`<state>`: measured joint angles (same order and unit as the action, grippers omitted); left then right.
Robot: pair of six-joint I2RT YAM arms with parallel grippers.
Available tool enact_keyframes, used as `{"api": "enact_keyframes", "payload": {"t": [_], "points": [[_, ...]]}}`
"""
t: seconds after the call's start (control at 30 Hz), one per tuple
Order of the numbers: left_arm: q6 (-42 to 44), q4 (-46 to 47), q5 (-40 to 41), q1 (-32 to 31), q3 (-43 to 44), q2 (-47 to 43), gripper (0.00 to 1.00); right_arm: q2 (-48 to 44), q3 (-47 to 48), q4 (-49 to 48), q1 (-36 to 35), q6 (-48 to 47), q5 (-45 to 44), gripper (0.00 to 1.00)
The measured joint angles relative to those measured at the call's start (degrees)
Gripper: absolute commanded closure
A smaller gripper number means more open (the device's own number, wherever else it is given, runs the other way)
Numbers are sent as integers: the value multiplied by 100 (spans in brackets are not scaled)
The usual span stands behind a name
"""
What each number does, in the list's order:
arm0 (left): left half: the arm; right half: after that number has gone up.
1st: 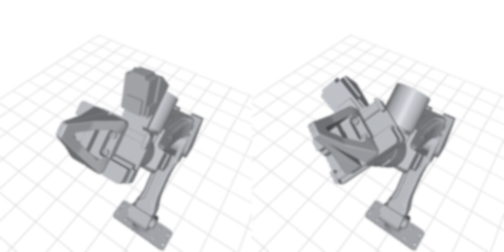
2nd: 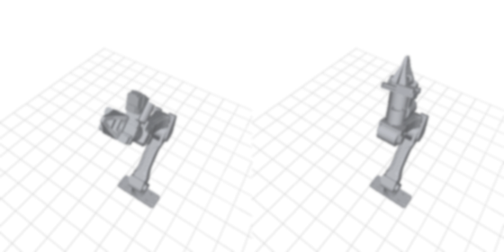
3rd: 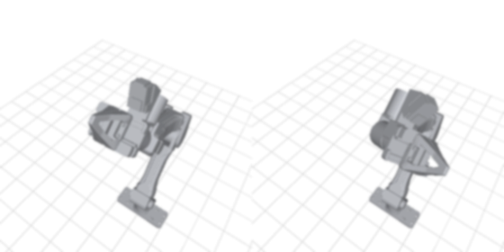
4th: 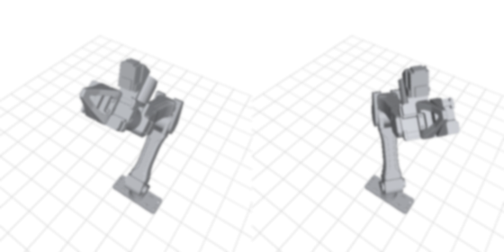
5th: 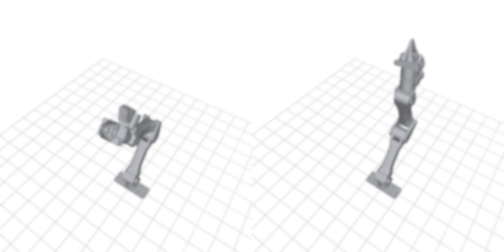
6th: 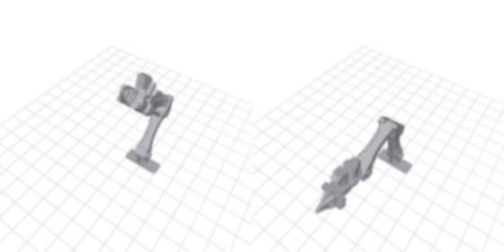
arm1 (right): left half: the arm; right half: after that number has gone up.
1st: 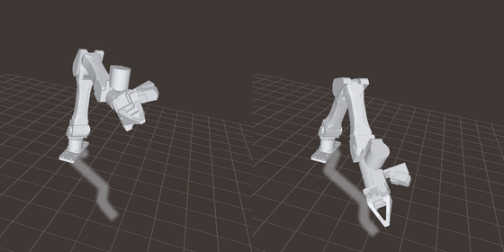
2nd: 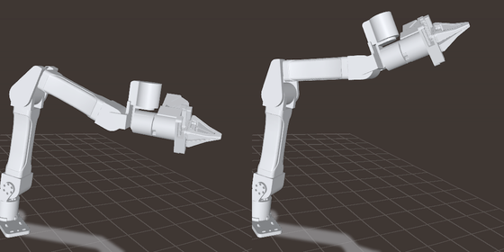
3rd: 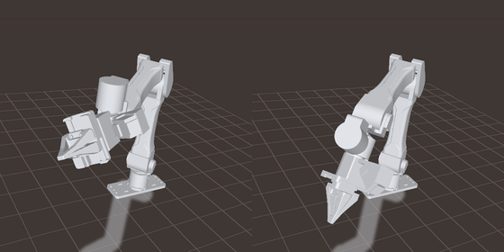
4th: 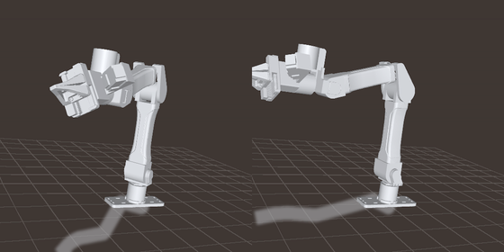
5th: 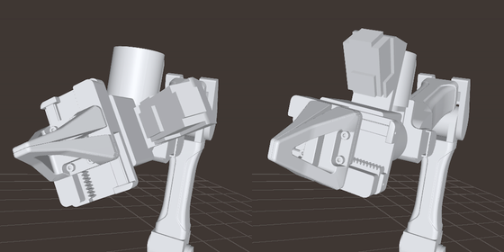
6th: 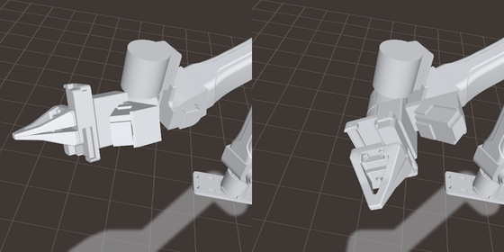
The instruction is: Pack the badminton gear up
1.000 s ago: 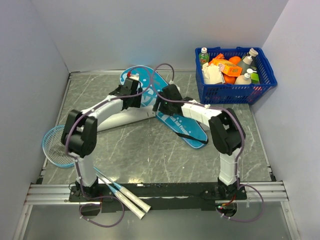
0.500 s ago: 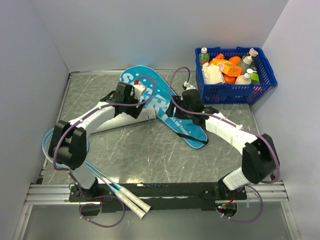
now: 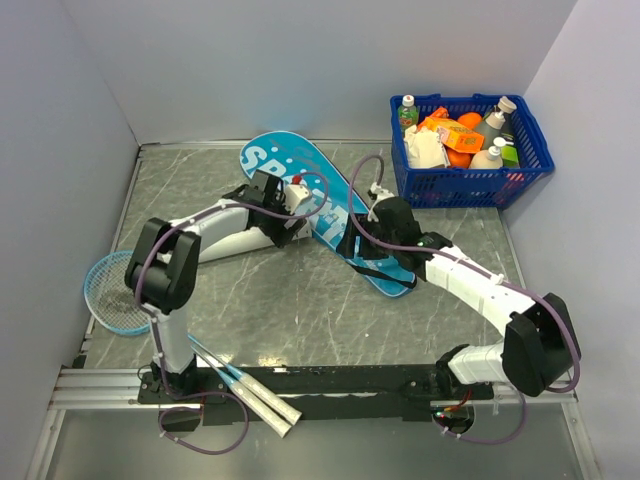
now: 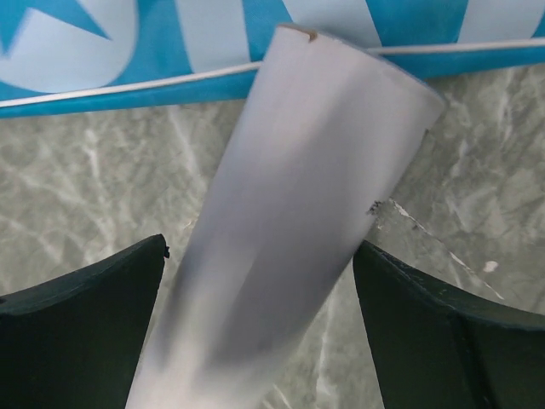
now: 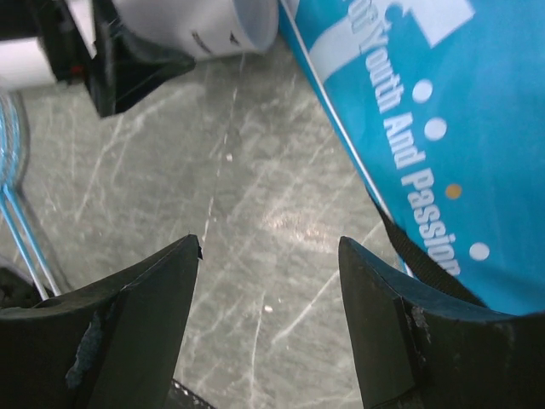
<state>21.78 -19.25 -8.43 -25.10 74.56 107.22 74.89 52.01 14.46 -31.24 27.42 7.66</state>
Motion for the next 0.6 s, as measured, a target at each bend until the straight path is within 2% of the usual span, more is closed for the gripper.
{"api": "enact_keyframes", "payload": {"t": [0.2,0.4,0.5,0.53,0.57,0.6], "points": [[273,-208,-175,4,177,442,2,2,-280,-52,-11,-7,212,26],[352,-297,-317,2,280,540,19,46,-299,-90,-11,-7,306,27],[466,-291,-343,-9,280,540,47,46,-299,-129,-11,-2,341,27],[452,-291,-341,-15,280,535,73,46,-299,-138,-11,-2,354,27],[439,-297,-328,-31,280,520,92,46,-306,-149,-11,9,369,27],[393,-304,-306,-55,278,503,99,42,-328,-166,-11,15,391,27]]}}
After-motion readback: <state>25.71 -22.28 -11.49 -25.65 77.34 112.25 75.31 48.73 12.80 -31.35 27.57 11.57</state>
